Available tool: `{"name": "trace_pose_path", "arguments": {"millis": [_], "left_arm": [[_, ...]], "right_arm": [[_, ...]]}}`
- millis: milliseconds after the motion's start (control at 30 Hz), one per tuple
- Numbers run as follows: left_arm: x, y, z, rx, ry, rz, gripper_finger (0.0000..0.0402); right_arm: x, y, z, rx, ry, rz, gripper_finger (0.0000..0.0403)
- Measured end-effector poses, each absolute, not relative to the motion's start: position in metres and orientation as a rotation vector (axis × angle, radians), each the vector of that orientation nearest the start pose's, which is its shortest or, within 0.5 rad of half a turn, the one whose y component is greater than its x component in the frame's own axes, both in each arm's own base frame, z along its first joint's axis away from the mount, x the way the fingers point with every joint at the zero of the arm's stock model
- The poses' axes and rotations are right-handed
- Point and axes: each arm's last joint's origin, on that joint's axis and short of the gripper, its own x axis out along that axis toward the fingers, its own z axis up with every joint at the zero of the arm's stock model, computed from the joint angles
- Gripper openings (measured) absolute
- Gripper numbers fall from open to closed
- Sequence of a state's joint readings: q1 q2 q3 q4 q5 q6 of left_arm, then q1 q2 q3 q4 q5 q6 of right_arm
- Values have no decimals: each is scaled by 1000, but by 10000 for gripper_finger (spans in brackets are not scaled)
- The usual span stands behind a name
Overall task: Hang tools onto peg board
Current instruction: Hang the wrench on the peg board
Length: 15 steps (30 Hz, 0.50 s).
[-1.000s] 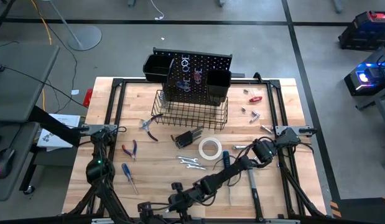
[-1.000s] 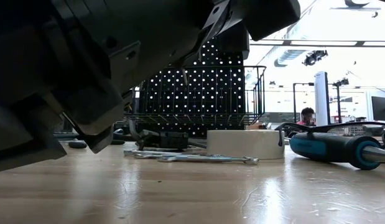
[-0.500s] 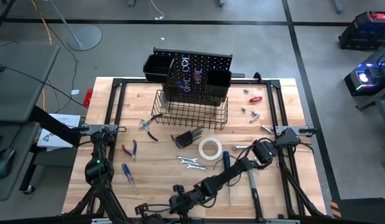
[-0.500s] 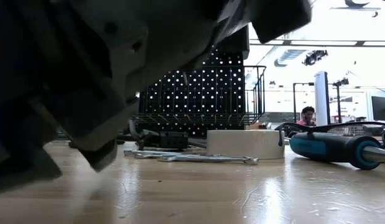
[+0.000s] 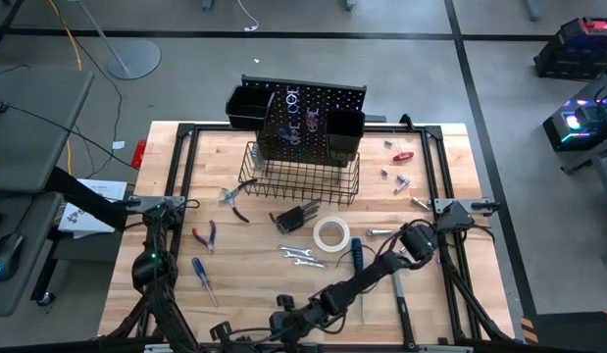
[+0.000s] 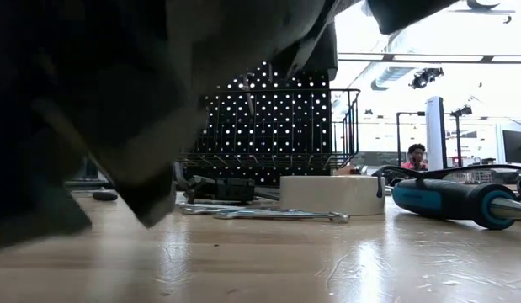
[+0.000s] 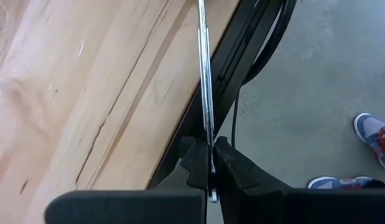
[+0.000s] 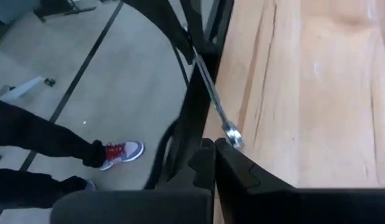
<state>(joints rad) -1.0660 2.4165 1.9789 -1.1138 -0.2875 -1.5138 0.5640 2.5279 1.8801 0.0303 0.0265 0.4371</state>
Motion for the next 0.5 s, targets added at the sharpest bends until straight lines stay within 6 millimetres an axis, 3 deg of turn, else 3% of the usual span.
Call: {"name": "trace_pose_path", "arguments": {"millis": [300,500], "left_arm": [[231,-401,147,-332,1217,440,1],[226,-390,177,-307,1147,463,1]], "right_arm": [[462,286,133,186,639,365,0],[459,272,173,132,625,322,0]]}}
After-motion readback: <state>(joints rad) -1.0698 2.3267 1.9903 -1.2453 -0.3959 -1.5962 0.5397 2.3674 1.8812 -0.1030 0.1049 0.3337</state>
